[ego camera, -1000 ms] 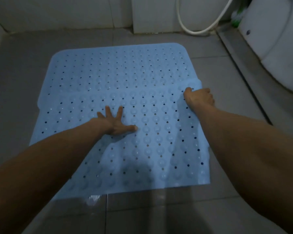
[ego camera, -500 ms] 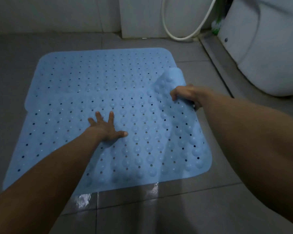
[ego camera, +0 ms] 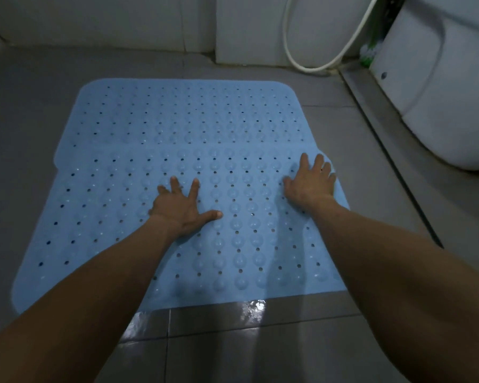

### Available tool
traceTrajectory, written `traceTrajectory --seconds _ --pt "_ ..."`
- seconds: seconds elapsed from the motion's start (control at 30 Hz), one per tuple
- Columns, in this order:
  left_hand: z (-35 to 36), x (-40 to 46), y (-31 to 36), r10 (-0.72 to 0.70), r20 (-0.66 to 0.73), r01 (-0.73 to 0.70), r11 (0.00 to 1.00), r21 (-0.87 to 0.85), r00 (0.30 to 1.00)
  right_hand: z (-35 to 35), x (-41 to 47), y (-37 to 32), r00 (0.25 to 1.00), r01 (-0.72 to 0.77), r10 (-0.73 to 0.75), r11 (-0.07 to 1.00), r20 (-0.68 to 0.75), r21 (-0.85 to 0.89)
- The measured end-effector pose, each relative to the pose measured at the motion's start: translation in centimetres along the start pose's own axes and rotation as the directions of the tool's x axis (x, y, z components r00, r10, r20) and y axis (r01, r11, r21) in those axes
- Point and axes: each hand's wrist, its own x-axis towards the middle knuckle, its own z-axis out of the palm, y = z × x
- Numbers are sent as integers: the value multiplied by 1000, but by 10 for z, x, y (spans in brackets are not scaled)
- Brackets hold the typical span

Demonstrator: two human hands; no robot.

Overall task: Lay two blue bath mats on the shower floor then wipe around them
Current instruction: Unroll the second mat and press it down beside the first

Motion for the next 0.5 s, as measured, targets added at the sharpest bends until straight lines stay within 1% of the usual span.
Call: traceTrajectory --seconds 0.07,0.1,0.13,0.17,0.23,0.27,0.33,0.5 --pt "-5 1 -8 21 -194 -25 1000 -16 981 15 -6 -27 988 148 -151 983 14 107" --pt "-5 5 -15 15 -296 -28 999 -40 955 23 -8 -41 976 216 -219 969 12 123" --pt "0 11 -23 16 -362 -34 999 -43 932 31 -8 -53 962 269 -274 955 17 126" --pt "7 17 -33 31 -382 -46 998 -30 924 41 -8 -63 951 303 -309 945 29 123" --pt "27 24 -48 53 -328 -72 996 -45 943 62 -9 -76 944 324 -327 942 31 91" --pt "35 25 -51 45 -304 -68 996 -64 952 71 -11 -77 948 319 -320 945 2 67" --pt "43 26 -53 37 -313 -66 995 -81 949 81 -12 -76 951 306 -304 951 -54 44" --pt "47 20 -54 46 -333 -84 991 -102 942 82 -20 -74 956 287 -284 957 -68 45"
